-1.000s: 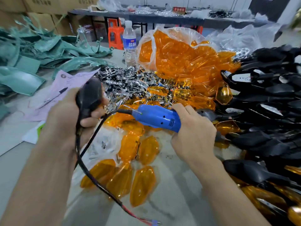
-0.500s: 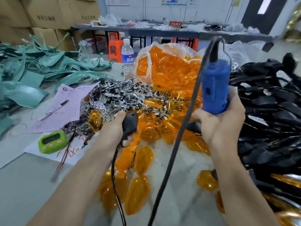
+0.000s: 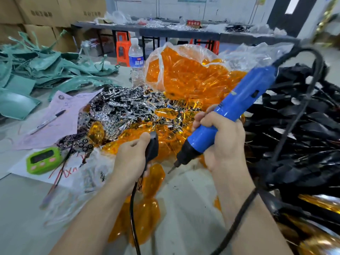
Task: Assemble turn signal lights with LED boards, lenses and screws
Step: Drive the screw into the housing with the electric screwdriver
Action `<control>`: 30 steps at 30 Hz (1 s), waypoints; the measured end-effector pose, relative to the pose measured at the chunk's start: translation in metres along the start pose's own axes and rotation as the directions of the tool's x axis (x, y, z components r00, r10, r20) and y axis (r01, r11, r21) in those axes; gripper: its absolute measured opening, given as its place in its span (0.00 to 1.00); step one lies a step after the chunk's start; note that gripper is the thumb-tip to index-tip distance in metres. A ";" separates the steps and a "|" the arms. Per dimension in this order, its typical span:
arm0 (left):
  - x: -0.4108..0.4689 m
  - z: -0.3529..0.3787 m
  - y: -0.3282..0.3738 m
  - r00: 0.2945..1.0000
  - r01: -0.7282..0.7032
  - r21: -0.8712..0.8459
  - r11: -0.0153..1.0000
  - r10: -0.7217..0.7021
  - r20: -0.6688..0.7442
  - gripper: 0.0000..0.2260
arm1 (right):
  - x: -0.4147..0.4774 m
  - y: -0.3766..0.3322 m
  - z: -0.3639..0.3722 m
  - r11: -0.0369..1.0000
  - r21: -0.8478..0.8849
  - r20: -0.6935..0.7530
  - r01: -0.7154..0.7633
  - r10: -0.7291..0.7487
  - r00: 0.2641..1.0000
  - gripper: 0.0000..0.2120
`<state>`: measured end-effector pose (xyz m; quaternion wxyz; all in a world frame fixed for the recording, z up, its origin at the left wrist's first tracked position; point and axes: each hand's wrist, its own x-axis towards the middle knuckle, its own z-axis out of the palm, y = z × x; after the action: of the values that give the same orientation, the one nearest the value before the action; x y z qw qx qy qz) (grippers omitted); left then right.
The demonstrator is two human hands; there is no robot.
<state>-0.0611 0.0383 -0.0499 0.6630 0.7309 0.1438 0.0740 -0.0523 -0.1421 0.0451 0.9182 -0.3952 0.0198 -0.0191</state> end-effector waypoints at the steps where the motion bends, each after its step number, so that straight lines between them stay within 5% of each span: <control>1: -0.001 -0.002 -0.001 0.999 -0.025 0.029 0.999 0.026 -0.022 0.30 | -0.003 0.009 -0.003 0.998 0.032 0.010 0.050 -0.050 0.999 0.12; 7: -0.004 -0.002 -0.004 0.992 -0.120 0.115 0.986 0.123 -0.019 0.22 | 0.010 0.030 -0.036 0.939 0.341 -0.046 0.040 -0.026 0.999 0.12; 15: -0.009 0.008 -0.006 0.992 -0.128 0.149 0.980 0.126 0.023 0.20 | 0.013 0.018 -0.053 0.869 0.452 -0.166 0.202 -0.141 0.976 0.11; 30: -0.020 0.019 -0.006 0.994 -0.104 0.195 0.975 0.110 -0.015 0.23 | 0.008 0.029 -0.050 0.916 0.298 -0.101 0.268 -0.249 0.963 0.16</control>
<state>-0.0749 0.0142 -0.0565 0.5820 0.7976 0.1193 0.1047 -0.0462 -0.1588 -0.0104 0.9569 -0.2453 -0.0078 -0.1551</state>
